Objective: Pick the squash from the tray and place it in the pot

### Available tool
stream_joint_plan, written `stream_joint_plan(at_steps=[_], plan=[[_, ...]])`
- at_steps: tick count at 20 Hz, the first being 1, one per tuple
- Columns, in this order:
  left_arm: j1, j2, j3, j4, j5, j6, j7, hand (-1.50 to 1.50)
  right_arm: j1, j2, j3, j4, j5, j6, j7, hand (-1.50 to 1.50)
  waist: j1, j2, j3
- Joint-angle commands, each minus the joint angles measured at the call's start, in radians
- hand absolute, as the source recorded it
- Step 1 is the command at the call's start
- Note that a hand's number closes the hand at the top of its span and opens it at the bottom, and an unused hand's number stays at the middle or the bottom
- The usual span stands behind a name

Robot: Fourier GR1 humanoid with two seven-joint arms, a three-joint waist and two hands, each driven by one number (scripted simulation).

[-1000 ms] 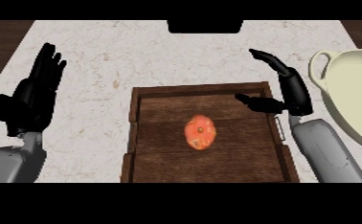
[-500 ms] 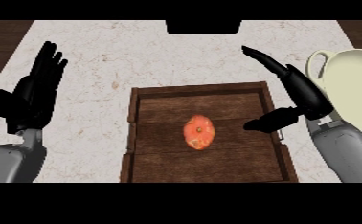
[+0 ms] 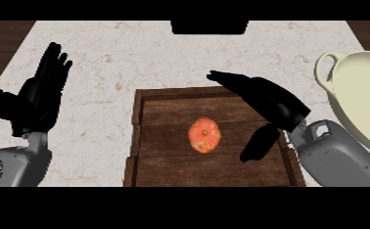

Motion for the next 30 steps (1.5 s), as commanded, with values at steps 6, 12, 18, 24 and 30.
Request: stream_joint_plan(at_steps=[6,12,18,24,30], plan=[[-0.009,-0.042,0.013,-0.039,-0.049,0.002,0.048,0.0,-0.028,0.176,0.007,-0.051,0.028,0.139,0.276,-1.5,0.002,0.004,0.002],[0.011,-0.06,0.062,0.054,-0.041,-0.086,-0.044,0.0,0.011,0.299,0.059,0.0,0.164,0.132,0.304,-1.5,0.003,0.005,0.002],[0.036,-0.077,0.064,-0.026,-0.071,-0.078,0.012,0.0,0.097,0.282,0.067,-0.014,0.305,0.145,0.303,-1.5,0.001,0.004,0.002],[0.038,-0.08,0.072,-0.144,-0.105,-0.067,0.127,0.0,0.128,0.341,0.031,0.06,0.373,0.144,0.194,-1.5,0.003,0.003,0.002],[0.021,-0.122,0.117,-0.024,-0.115,-0.114,0.013,0.0,0.151,0.334,-0.025,0.137,0.456,0.154,0.076,-1.5,0.002,0.005,0.002]])
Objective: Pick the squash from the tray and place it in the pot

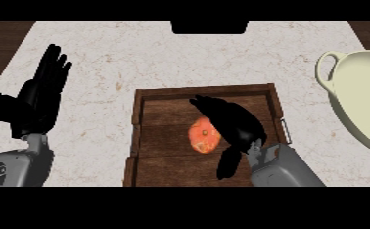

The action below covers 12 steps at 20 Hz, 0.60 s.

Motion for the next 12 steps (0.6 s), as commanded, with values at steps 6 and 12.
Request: stream_joint_plan(at_steps=[6,12], plan=[[-0.023,-0.014,0.039,-0.011,-0.013,-0.036,0.035,0.0,0.028,0.084,-0.017,0.205,0.16,-0.086,-0.134,-1.5,0.0,0.0,0.0],[0.006,-0.069,-0.018,-0.055,-0.074,0.007,0.055,0.0,-0.033,0.031,0.003,0.201,0.208,-0.022,-0.263,1.5,0.001,0.0,0.0]])
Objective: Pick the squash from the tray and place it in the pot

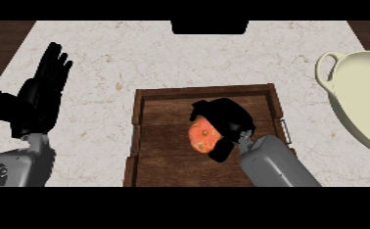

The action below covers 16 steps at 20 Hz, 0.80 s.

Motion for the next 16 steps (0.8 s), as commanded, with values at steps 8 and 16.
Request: stream_joint_plan(at_steps=[8,16], plan=[[-0.055,-0.017,0.024,0.028,-0.036,-0.014,0.03,0.0,0.016,0.047,-0.008,0.086,0.127,-0.031,-0.16,1.5,-0.002,0.003,0.001],[0.045,-0.018,0.068,0.024,-0.025,0.004,-0.014,0.0,0.327,-0.348,0.205,-0.267,0.098,0.038,-0.571,1.5,-0.105,-0.032,0.003]])
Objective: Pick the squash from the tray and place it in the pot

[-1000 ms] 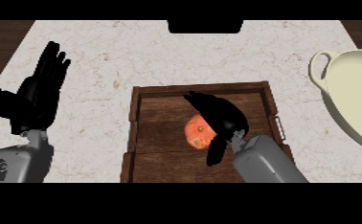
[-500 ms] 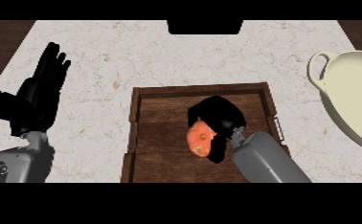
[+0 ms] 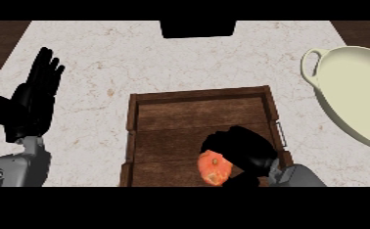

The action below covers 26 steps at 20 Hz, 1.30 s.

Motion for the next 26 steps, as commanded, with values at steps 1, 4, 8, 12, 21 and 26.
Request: stream_joint_plan(at_steps=[1,4,8,12,21,26], plan=[[0.034,0.008,0.018,0.003,-0.002,0.006,0.0,0.0,0.151,-0.199,0.107,-0.124,0.002,0.024,-0.205,1.5,-0.051,-0.01,0.005],[0.046,0.007,0.027,-0.003,0.0,0.013,0.0,0.0,0.234,-0.352,0.083,-0.249,-0.009,-0.016,-0.315,1.5,-0.085,-0.013,0.005],[0.078,0.019,0.061,-0.016,0.008,0.021,-0.007,0.0,0.365,-0.502,-0.059,-0.342,-0.097,-0.138,-0.471,1.5,-0.112,-0.012,0.008],[0.089,0.023,0.081,-0.02,0.014,0.025,-0.017,0.0,0.453,-0.525,-0.294,-0.388,-0.307,-0.219,-0.569,1.5,-0.137,-0.003,0.007],[0.117,0.021,0.069,-0.076,0.036,-0.004,-0.005,0.0,0.613,-0.559,-0.793,-0.252,-0.786,-0.191,-0.787,1.5,-0.088,0.007,0.005],[0.092,0.026,0.048,-0.073,0.041,-0.038,-0.024,0.0,0.659,-0.686,-1.095,-0.09,-1.011,-0.02,-0.866,1.5,-0.032,0.019,0.001]])
